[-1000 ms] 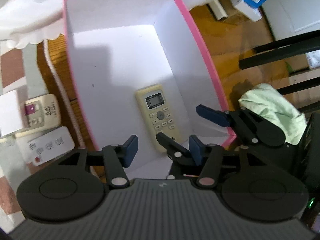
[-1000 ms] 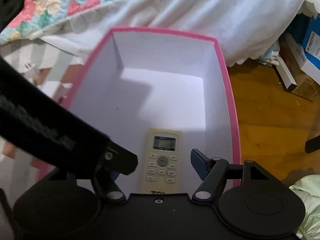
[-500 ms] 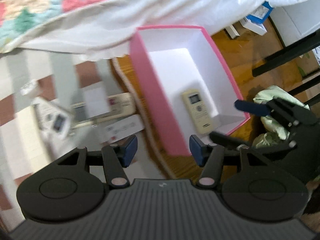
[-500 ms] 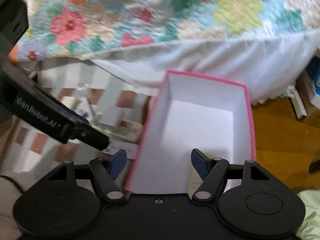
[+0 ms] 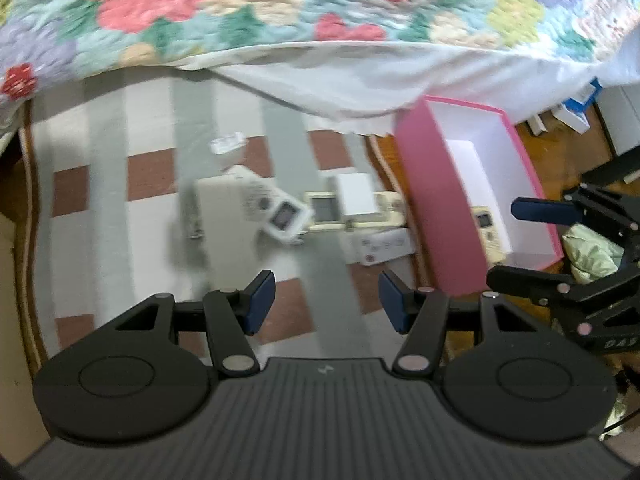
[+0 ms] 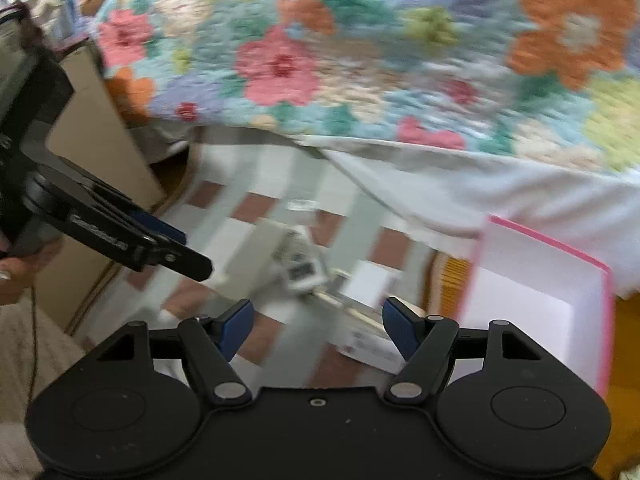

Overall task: Organize rigid objects
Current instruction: 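Move the left gripper back over the cream rectangular remote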

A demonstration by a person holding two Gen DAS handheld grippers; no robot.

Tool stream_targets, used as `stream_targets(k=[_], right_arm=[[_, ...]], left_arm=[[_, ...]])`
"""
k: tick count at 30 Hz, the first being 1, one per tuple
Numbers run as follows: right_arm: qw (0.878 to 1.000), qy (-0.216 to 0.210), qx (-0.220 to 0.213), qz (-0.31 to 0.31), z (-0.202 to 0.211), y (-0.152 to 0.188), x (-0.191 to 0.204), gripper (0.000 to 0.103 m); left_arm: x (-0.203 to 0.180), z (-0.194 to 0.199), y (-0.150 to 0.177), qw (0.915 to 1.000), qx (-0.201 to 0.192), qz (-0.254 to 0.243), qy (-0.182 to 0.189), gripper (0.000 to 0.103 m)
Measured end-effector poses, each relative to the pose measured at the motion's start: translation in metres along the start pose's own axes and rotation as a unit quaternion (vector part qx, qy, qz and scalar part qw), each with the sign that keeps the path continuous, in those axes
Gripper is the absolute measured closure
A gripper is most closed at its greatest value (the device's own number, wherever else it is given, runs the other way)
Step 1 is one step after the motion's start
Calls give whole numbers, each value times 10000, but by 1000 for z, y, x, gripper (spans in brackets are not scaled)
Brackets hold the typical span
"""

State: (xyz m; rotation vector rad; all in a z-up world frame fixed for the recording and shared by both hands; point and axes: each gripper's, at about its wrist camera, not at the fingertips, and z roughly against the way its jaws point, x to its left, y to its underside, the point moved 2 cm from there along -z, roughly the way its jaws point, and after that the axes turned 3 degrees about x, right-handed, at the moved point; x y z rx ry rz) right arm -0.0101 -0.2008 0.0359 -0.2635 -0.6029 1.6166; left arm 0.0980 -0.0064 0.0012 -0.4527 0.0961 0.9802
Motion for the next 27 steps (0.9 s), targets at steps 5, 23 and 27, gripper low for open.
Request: stream_targets(k=[5,23,27], right_arm=[[9979,-466,243,366,-44,-28,23,28],[9907,-706,1144,-186,-220,-35,73,28],[9903,-608,1220,-265,-228,-34,69,28]], left_arm=[[42,-10,-4,9997,-197,119,-47,47],[129,-112,4,9920,26,1207,376,49],[135,-111,3,9901,264,1375,119,49]])
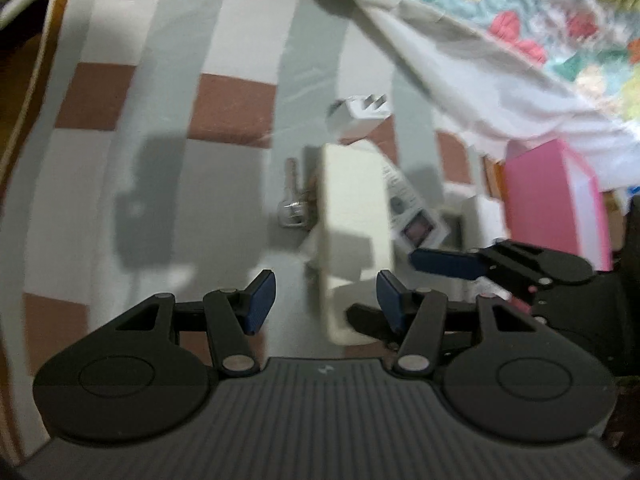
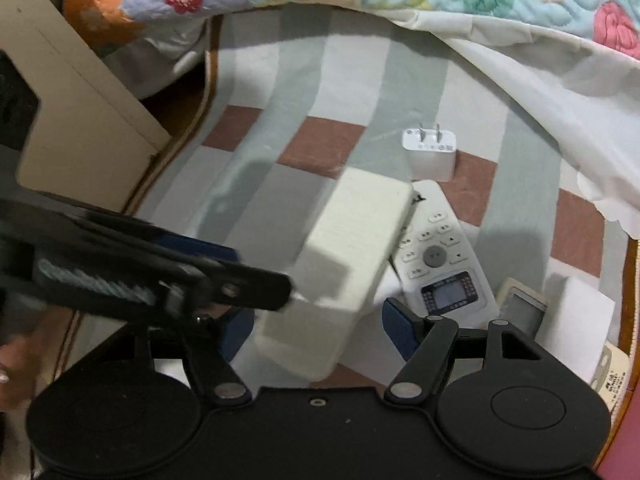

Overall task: Organize rigid objects
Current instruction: 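Move the left gripper back over the cream rectangular remote, then close the left gripper on the cream rectangular remote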

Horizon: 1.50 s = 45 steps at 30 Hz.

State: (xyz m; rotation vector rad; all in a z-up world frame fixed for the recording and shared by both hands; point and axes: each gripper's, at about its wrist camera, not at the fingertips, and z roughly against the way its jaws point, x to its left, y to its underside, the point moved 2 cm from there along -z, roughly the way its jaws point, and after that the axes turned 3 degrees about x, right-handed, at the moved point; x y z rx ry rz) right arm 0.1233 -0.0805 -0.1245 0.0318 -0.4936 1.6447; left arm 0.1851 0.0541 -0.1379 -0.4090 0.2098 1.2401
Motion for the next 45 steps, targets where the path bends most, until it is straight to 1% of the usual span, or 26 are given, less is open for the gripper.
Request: stream_targets(k=[1,2,5,8,12,15,16,17,18,20,21,24,26,27,29,32,33,35,37,39,41,43,45], right_arm=[[10000,19,1,-20,-1,1,0,28],[10000,-2,0,-42,-2,2,0,28],[9997,-67,-117,-184,-5,7,-3,28],[9994,-49,-105,-332,-19,12,-5,26],[9984,-104,-285,-478,-29,17,-2,26],[9977,-18,-373,-565,-33,22,0,26],[9979,36,-365,-533,-33,24,1,27],[9979,39,-366,-528,-33,26,1,31],[9976,-25,-385,-571,-31,28,0,42],[9966,-213,-392,-698,-28,32,-2,44],[9966,-208,-415,-679,-26,34,-2,44],[9970,-188,-448,-601,-21,41,-1,44],[9969,-236,-451,-604,-18,46,-4,45],[9965,-295,-451,-636,-17,49,-5,45],[9946,-494,-477,-783,-12,54,-9,45],[9930,-635,-439,-892,-5,65,-13,45],[9937,-594,-389,-863,-4,69,-13,45],[9950,-483,-305,-820,-1,77,-13,45],[9955,-450,-132,-818,3,80,-15,45],[9971,-395,-1,-655,8,83,-16,45],[9983,-304,22,-496,13,87,-17,45],[9980,-301,3,-557,20,89,-22,45],[9976,-341,-52,-606,30,91,-29,45]], left_arm=[[-1,-2,-2,9999,33,37,-107,49],[-1,-3,-2,9999,31,110,-74,49],[0,-17,-2,9985,148,437,297,49],[0,-29,1,9973,96,597,421,49],[6,-35,7,9966,-69,664,490,60],[16,-43,12,9923,-36,943,804,61],[18,-43,12,9912,-4,1011,858,63],[18,-43,13,9908,-9,1031,883,65],[17,-42,13,9903,-9,1039,923,69],[13,-39,15,9912,7,978,888,69],[11,-39,17,9918,-21,929,872,69],[10,-39,24,9902,-78,1012,954,68],[10,-40,28,9882,-63,1143,1014,65],[12,-40,30,9863,-55,1279,1043,61],[12,-41,35,9822,-68,1470,1170,60],[6,-38,44,9825,-75,1439,1183,64],[2,-38,47,9830,-64,1409,1172,65],[-4,-39,55,9833,-35,1305,1264,66],[-7,-39,65,9814,-46,1286,1423,69],[-12,-38,71,9799,-35,1299,1512,71],[-23,-36,74,9822,-25,1203,1441,71],[-39,-31,77,9859,-176,924,1384,71],[-47,-26,80,9857,-230,858,1435,71]])
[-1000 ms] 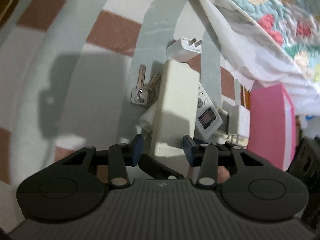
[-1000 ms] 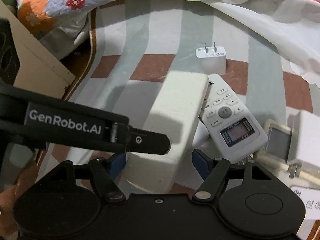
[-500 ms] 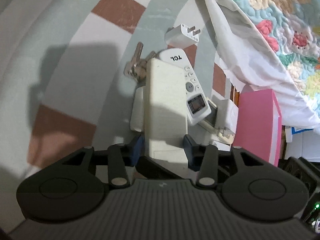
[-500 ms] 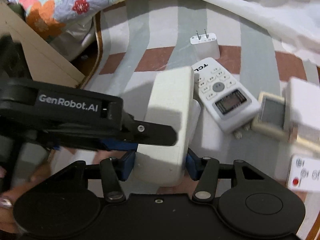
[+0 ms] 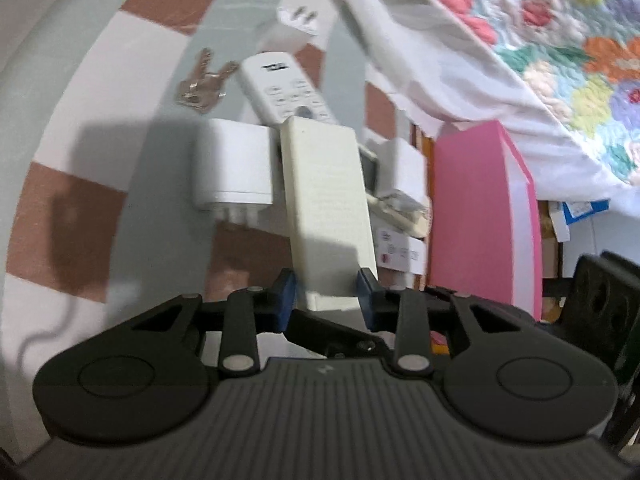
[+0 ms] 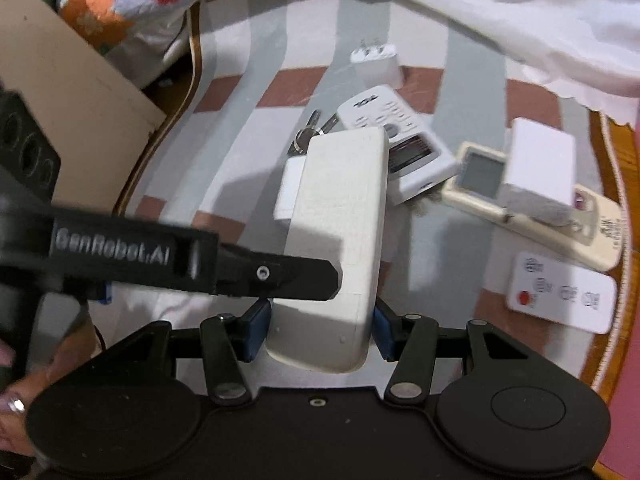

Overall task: Organize rigid objects
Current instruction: 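Close the left gripper on the cream rectangular remote, then carry the cream remote with the left gripper into the pink box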

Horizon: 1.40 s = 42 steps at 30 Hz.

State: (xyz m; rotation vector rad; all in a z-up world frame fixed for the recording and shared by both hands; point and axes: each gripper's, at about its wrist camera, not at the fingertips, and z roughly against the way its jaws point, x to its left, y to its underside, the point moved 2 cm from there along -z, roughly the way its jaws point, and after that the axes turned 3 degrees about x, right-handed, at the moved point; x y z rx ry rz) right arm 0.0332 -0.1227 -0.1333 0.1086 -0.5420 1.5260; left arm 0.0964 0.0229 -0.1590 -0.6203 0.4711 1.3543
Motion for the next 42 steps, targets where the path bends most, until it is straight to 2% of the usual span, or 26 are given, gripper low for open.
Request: stream_targets(k=[5,8,14,22,34,38,42], right_arm=[[9999,-123,-56,-75,27,9,-7,45],[9997,-164,-57,-150,43,15,-7,45],[9994,-71,-103,-310,85,27,-13,45],[9964,85,-520,-669,145,44,-26,45],[9918,251,-789,-977,195,64,-70,44],[9903,289,-882,-1030,207,67,-92,44],[9876,348,-1038,-1125,218,69,-117,45]], left_arm=[[-26,10,12,9998,7,-194,43,71],[-46,17,18,9997,153,-181,-110,71],[-104,27,26,9966,286,-691,-330,71],[-163,35,39,9908,304,-1307,-154,70],[-244,2,50,9789,669,-1915,-263,69],[-274,-14,52,9696,764,-2298,-341,69],[-299,-36,46,9644,864,-2456,-468,69]])
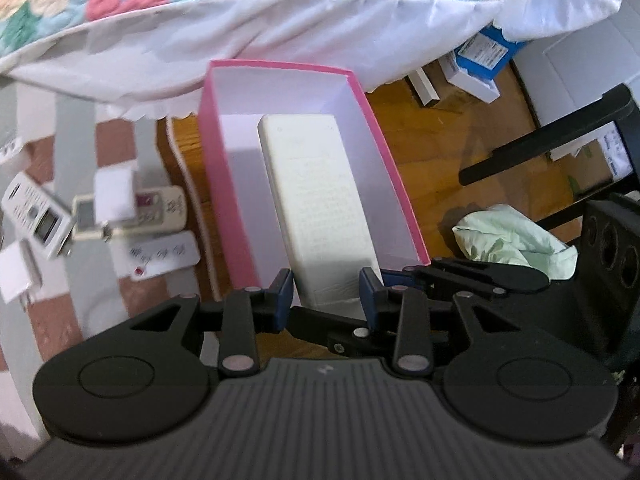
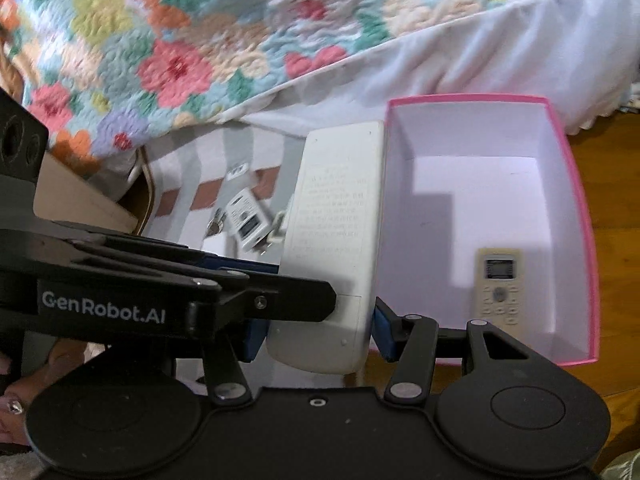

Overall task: Organize rigid objects
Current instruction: 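Carry the cream remote with the left gripper into the pink box, then open the left gripper beside the yellow remote and lift away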

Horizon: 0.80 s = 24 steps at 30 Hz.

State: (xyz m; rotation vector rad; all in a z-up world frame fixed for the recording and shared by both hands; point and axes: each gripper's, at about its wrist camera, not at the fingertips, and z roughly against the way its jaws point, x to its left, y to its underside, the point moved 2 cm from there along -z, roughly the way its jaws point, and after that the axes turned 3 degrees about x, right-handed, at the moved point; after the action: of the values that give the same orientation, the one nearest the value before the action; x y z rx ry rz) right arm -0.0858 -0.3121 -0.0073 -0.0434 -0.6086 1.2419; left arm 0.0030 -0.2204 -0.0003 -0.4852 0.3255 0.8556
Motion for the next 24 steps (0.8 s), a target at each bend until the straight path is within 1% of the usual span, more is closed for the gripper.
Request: stream_targets(k=[2,4,6,8,11,16,20,22,24], right_arm=[[9999,-36,-82,-132,0,-4,-16,45],[9998,35,-111,-145,-5,-8,-30,45],[9998,50,-36,-172,-16,-11,-46,45],[9993,-6,94,-354,-31,-12,-64,44],[9974,-108,317,-636,-56,-10,-88,45],[9919,-435,516,-1080,-87,-2,-115,45],[9898,-480,703,-1138,-100,1,-126,45],[9896,-381,836,-1106,-105,2,-127,45],[9891,-301,991,-1043,-108,1,-126,51]], left_arm=[[-8,-16,-14,9999,123,-6,-84,69],[-12,-34,-24,9994,280,26,-210,69],[-15,-56,-32,9980,475,22,-418,69],[-17,-79,-36,9961,635,-84,-602,69],[-18,-111,-38,9910,955,-112,-929,69],[-14,-144,-43,9824,1379,-64,-1261,69],[-9,-163,-46,9780,1628,135,-1300,70],[-8,-171,-43,9778,1714,212,-1185,72],[-9,-176,-39,9773,1769,288,-1127,73]])
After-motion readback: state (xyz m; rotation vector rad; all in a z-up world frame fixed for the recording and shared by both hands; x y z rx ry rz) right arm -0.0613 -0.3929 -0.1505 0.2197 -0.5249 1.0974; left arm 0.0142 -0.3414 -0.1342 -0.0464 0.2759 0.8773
